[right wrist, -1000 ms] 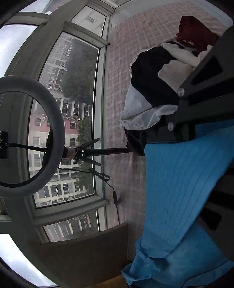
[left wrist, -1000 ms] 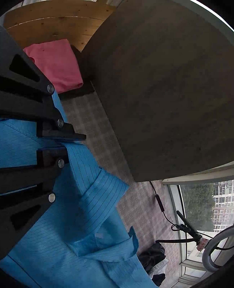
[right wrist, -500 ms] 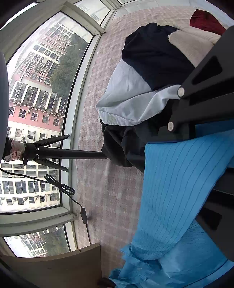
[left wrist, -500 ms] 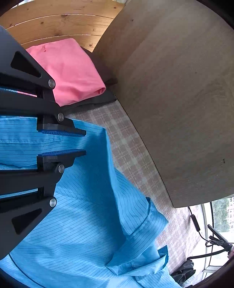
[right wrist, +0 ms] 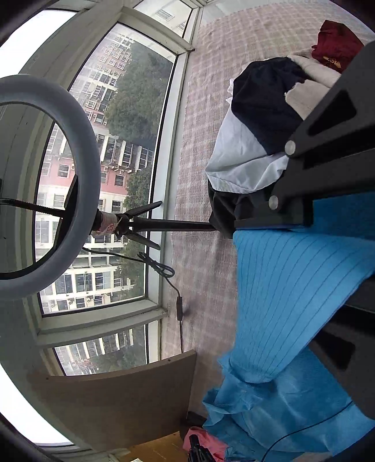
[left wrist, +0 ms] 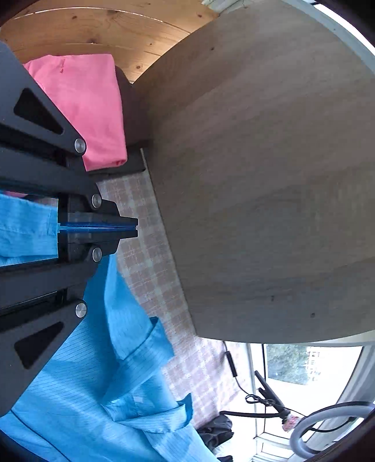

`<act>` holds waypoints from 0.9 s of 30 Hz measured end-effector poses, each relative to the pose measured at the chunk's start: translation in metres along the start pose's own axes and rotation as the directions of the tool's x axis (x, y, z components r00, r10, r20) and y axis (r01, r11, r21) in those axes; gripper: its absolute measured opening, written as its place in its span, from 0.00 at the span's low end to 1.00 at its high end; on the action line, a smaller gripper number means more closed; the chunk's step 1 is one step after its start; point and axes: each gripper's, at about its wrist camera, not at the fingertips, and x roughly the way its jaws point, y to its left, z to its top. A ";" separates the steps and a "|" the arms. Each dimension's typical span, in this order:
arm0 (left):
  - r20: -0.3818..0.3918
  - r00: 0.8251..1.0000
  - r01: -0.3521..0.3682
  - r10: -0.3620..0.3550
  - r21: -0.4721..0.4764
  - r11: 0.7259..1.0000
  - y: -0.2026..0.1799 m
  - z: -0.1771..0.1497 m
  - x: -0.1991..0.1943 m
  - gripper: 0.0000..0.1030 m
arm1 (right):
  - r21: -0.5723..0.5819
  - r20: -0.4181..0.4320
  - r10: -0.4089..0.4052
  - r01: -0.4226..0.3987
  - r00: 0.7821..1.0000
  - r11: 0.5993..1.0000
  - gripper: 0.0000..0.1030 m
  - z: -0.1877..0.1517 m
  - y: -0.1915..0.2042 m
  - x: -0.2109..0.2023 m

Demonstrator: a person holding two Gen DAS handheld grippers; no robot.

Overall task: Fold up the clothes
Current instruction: 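Lower the coat onto the platform beside the pink shirt with both tools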

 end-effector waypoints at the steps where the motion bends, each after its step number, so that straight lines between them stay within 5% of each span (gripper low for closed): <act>1: -0.005 0.999 0.049 -0.049 0.015 0.999 0.004 0.005 -0.005 0.00 | -0.014 0.017 0.001 0.000 1.000 1.000 0.01 0.007 0.002 -0.005; 5: -0.036 0.998 0.052 -0.046 0.215 0.975 -0.026 0.003 -0.001 0.05 | -0.035 0.001 -0.012 0.012 1.000 0.999 0.01 0.025 0.008 0.003; 7: -0.123 0.988 0.131 -0.098 0.299 0.945 -0.048 -0.007 0.014 0.40 | -0.043 -0.024 -0.016 0.015 1.000 0.999 0.01 0.024 0.010 0.014; 9: -0.167 0.981 0.156 -0.097 0.386 0.909 -0.070 -0.019 0.028 0.41 | -0.037 -0.045 -0.014 0.012 0.999 0.999 0.01 0.020 0.010 0.024; 14: -0.169 0.986 0.084 0.006 0.520 0.850 -0.100 -0.033 0.059 0.41 | -0.016 -0.089 -0.006 0.005 0.996 1.000 0.01 0.008 0.006 0.046; 15: -0.175 0.985 0.086 0.001 0.489 0.868 -0.096 -0.028 0.067 0.39 | -0.012 -0.092 -0.007 0.006 0.996 1.000 0.01 0.006 0.005 0.050; 18: -0.201 0.979 0.098 -0.022 0.378 0.921 -0.084 -0.015 0.088 0.01 | 0.009 -0.095 -0.003 0.004 0.995 1.000 0.01 0.003 0.005 0.062; 21: -0.232 0.972 0.109 -0.048 0.256 0.961 -0.074 -0.010 0.098 0.00 | 0.012 -0.103 0.009 -0.008 0.995 1.000 0.01 0.001 0.009 0.067; 27: -0.120 0.993 0.014 0.008 0.185 0.983 -0.022 0.019 0.029 0.00 | 0.013 0.016 0.033 -0.033 0.999 0.999 0.01 0.022 0.010 0.021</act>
